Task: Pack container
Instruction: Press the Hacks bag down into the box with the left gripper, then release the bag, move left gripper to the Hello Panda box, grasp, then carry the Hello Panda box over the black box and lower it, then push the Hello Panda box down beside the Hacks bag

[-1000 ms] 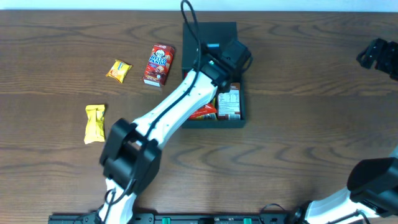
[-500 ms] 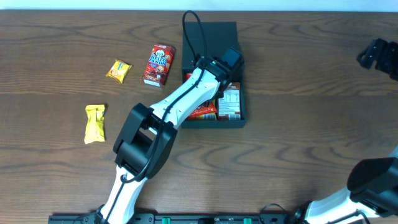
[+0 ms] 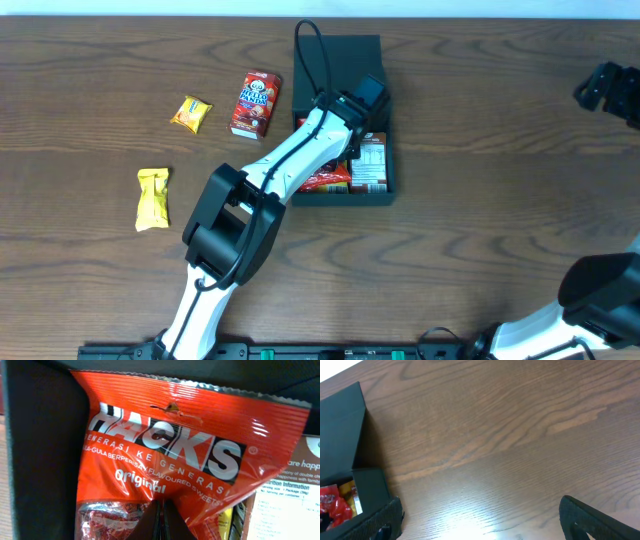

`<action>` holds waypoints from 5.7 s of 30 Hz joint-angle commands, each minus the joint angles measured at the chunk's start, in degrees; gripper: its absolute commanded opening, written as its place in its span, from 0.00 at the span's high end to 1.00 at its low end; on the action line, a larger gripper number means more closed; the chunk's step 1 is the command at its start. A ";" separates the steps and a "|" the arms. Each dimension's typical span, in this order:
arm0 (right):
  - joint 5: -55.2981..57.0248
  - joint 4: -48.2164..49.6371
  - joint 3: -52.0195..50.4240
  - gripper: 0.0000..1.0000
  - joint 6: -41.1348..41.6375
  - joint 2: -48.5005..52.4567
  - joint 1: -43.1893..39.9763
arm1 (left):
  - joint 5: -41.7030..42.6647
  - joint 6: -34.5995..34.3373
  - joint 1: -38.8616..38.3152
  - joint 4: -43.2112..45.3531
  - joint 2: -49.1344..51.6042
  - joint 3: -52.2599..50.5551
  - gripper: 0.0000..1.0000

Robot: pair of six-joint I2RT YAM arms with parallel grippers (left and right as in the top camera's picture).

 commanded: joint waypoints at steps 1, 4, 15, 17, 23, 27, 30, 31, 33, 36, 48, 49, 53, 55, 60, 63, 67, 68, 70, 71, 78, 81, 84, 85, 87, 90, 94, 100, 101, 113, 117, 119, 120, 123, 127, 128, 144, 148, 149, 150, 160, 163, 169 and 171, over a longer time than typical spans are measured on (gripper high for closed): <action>-0.59 -0.04 -0.33 0.01 0.24 0.50 -0.37 | 4.96 2.25 -0.02 -0.61 1.18 0.02 0.94; -0.59 -0.04 -0.33 0.01 0.24 0.50 -0.37 | 3.06 2.25 0.31 -0.37 -1.40 0.26 0.94; -0.61 -0.26 -0.33 0.01 0.24 0.50 -0.37 | -13.03 9.92 2.29 4.00 -14.86 0.26 0.95; -0.61 -0.44 -0.33 0.01 0.24 0.50 -0.37 | -14.86 14.32 4.22 5.55 -15.08 0.26 0.94; -0.61 -0.92 -0.33 0.01 0.22 0.50 -0.37 | -9.79 19.26 14.03 6.69 -14.38 0.24 0.94; -0.59 -0.92 -0.33 0.01 0.22 0.50 -0.37 | -0.44 26.77 20.79 9.16 -13.25 0.20 0.75; -0.59 -1.09 -0.33 0.01 -0.02 0.50 -0.37 | 7.85 32.50 24.83 9.97 -11.63 0.20 0.23; -0.59 -1.22 -0.33 0.01 -0.26 0.50 -0.37 | 10.10 34.36 25.86 9.94 -10.99 0.20 0.09; -0.59 -1.38 -0.33 0.01 -0.37 0.50 -0.37 | 13.81 37.90 27.50 9.84 -9.55 0.20 0.05; -0.59 -1.90 -0.33 0.01 -0.37 0.50 -0.37 | 14.88 41.11 28.41 9.75 -7.08 0.20 0.05; -0.61 -4.35 -0.33 0.01 -0.35 0.50 -0.37 | 15.87 44.19 27.85 9.92 0.13 0.20 0.05; -0.61 -4.55 -0.33 0.01 -0.35 0.50 -0.37 | 15.93 44.19 27.85 9.92 0.66 0.20 0.05; -0.61 -5.03 -0.33 0.01 -0.35 0.50 -0.37 | 16.94 44.22 27.65 9.73 2.95 0.20 0.05; -0.61 -5.22 -0.33 0.01 -0.35 0.50 -0.37 | 17.31 44.19 27.30 9.75 3.82 0.20 0.05; -0.61 -5.20 -0.33 0.01 -0.35 0.50 -0.37 | 17.05 44.19 26.34 10.23 5.57 0.20 0.05; -0.61 -5.22 -0.33 0.01 -0.33 0.50 -0.37 | 16.81 44.15 26.14 10.49 6.36 0.20 0.05; -0.61 -5.44 -0.33 0.01 -0.33 0.50 -0.37 | 15.65 43.52 26.16 11.39 6.47 0.20 0.18; -0.61 -5.44 -0.33 0.01 -0.35 0.50 -0.37 | 14.62 42.69 26.16 11.50 6.47 0.20 0.24; -0.61 -5.46 -0.33 0.01 -0.35 0.50 -0.37 | 12.68 41.44 26.16 11.41 6.45 0.20 0.30; -0.61 -5.49 -0.33 0.01 -0.35 0.50 -0.37 | 12.13 41.00 26.16 11.15 6.40 0.24 0.32; -0.52 -5.33 -0.33 0.01 -0.37 0.50 -0.37 | 12.17 37.55 26.16 5.51 5.95 5.09 0.50; 0.07 -5.16 -0.33 0.01 -0.42 0.50 -0.37 | 12.26 35.91 26.14 1.53 5.35 9.31 0.51; 0.72 -4.92 -0.33 0.01 -0.83 0.50 -0.37 | 12.59 34.38 25.94 -3.78 4.63 14.73 0.53; 1.40 -4.76 -0.33 0.01 -0.81 0.50 -0.37 | 12.92 34.23 25.77 -5.35 4.31 16.37 0.55; 2.82 -4.48 -0.33 0.01 -0.83 0.50 -0.37 | 13.94 34.05 25.22 -7.98 3.50 19.28 0.56; 4.57 -4.24 -0.33 0.01 -0.81 0.50 -0.37 | 14.86 32.48 23.61 -11.34 1.53 22.84 0.60; 4.98 -4.07 -0.33 0.01 -0.81 0.50 -0.61 | 15.28 26.95 20.39 -14.71 -1.86 24.48 0.62; 4.94 -2.69 -0.33 0.01 -0.76 0.50 -2.91 | 15.39 19.63 11.63 -18.56 -3.67 24.44 0.64; 4.94 -2.47 -0.33 0.01 -0.74 0.50 -3.43 | 15.41 17.62 9.70 -18.82 -3.50 24.44 0.64; 1.57 -1.68 -0.33 0.01 0.33 0.50 -9.01 | 9.35 3.56 -3.32 -12.33 -3.13 18.78 0.69; 0.87 -1.68 -0.33 0.01 0.33 0.50 -9.42 | 9.44 3.39 -4.37 -9.66 -3.10 15.08 0.67; 0.81 -1.62 -0.33 0.01 0.33 0.50 -9.42 | 9.79 3.39 -4.70 -8.26 -3.13 12.74 0.66; 0.79 -1.62 -0.33 0.01 0.33 0.50 -9.42 | 9.88 3.39 -4.74 -7.72 -3.13 11.82 0.64; -4.09 -1.77 -0.33 0.01 -2.19 0.50 -9.42 | 10.88 3.43 -4.74 -5.03 -3.10 8.55 0.62; -22.58 -5.05 -0.33 0.01 -17.05 0.50 -9.31 | 12.04 3.45 -4.81 -1.77 -3.10 5.38 0.62; -26.56 -5.97 -0.33 0.01 -19.98 0.50 -9.31 | 12.68 3.50 -4.79 -0.90 -3.10 4.70 0.61; -39.87 -13.05 -0.33 0.01 -32.81 0.50 -8.92 | 12.85 4.81 -4.92 6.51 -3.10 -1.20 0.54; -39.80 -13.00 -0.33 0.01 -32.81 0.50 -8.92 | 14.86 9.07 -5.62 6.97 -3.10 -1.66 0.53; -39.63 -13.03 -0.33 0.01 -32.81 0.50 -8.92 | 15.39 9.73 -5.90 6.93 -3.10 -1.70 0.53; -39.54 -13.03 -0.33 0.01 -32.81 0.50 -8.92 | 15.58 10.08 -6.21 6.82 -3.10 -1.75 0.53; -39.41 -12.85 -0.33 0.01 -32.79 0.50 -8.94 | 15.85 10.49 -7.80 3.30 -3.10 -1.75 0.52; -39.41 -12.66 -0.33 0.01 -32.79 0.50 -8.94 | 17.14 10.45 -7.80 3.32 -3.10 -1.75 0.37; -39.41 -12.59 -0.33 0.01 -32.79 0.50 -8.94 | 18.84 10.49 -7.69 3.48 -3.17 -1.57 0.02; -39.41 -12.59 -0.33 0.01 -32.79 0.50 -8.94 | 18.82 10.51 -7.50 3.30 -3.21 -0.76 0.04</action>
